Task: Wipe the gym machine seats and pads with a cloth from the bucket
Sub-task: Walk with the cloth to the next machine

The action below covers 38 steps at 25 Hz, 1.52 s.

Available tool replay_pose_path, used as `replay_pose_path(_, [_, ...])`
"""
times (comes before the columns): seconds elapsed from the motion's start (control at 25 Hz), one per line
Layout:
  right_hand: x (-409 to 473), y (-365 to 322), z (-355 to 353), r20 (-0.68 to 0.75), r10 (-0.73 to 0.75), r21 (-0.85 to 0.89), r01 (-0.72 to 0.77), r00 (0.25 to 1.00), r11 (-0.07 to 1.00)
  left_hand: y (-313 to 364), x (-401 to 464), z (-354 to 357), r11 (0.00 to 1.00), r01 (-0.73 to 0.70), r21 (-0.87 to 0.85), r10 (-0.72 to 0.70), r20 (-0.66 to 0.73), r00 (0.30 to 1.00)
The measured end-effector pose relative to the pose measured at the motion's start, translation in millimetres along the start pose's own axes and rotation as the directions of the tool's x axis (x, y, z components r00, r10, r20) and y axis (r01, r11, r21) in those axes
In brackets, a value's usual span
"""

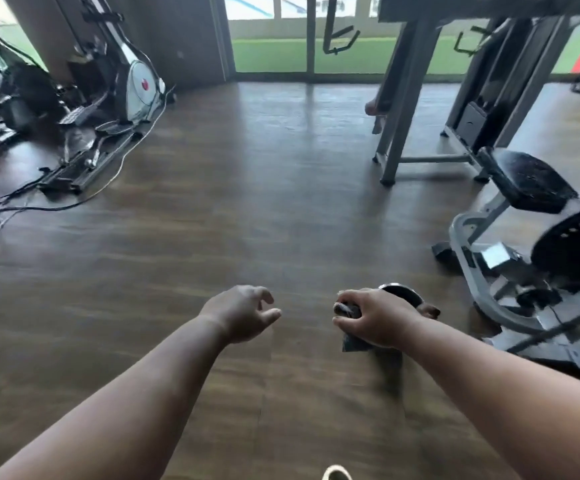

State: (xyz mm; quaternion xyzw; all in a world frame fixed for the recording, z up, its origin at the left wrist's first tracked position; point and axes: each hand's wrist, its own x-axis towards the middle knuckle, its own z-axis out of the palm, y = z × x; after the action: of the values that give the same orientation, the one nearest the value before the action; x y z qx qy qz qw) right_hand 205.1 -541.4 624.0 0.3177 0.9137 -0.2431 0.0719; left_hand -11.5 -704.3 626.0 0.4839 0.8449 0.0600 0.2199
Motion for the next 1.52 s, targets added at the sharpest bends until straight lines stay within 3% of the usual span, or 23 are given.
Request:
replay_pose_path(0.2, [125.7, 11.1, -52.4, -0.015, -0.017, 0.013, 0.018, 1.000, 1.000, -17.2, 119.7, -59.8, 1.000, 0.029, -0.004, -0.029, -0.011, 1.000])
replay_pose_path(0.44, [273.7, 45.7, -105.2, -0.095, 0.091, 0.065, -0.085, 0.991, 0.994, -26.8, 295.8, -128.6, 0.994, -0.103, 0.025, 0.103, -0.021, 0.994])
replay_pose_path(0.64, [358.4, 79.4, -153.8, -0.154, 0.240, 0.170, -0.213, 0.959, 0.962, -3.0, 446.1, -180.1, 0.960, -0.260, 0.104, 0.256, 0.052, 0.965])
replay_pose_path(0.92, [428.8, 193.0, -223.6, -0.163, 0.428, 0.260, -0.379, 0.889, 0.888, 126.6, 629.6, -195.9, 0.840, -0.511, 0.183, 0.480, 0.190, 0.857])
replay_pose_path(1.28, [521.1, 370.7, -343.0, -0.171, 0.541, 0.310, -0.476, 0.824, 0.823, 300.4, 831.5, -191.8, 0.759, -0.636, 0.140, 0.594, 0.250, 0.764])
replay_pose_path(1.52, [552.1, 450.5, -371.7, -0.172, 0.693, 0.379, -0.602, 0.700, 0.703, 390.9, 947.5, -193.2, 0.597, -0.783, 0.175, 0.702, 0.358, 0.615])
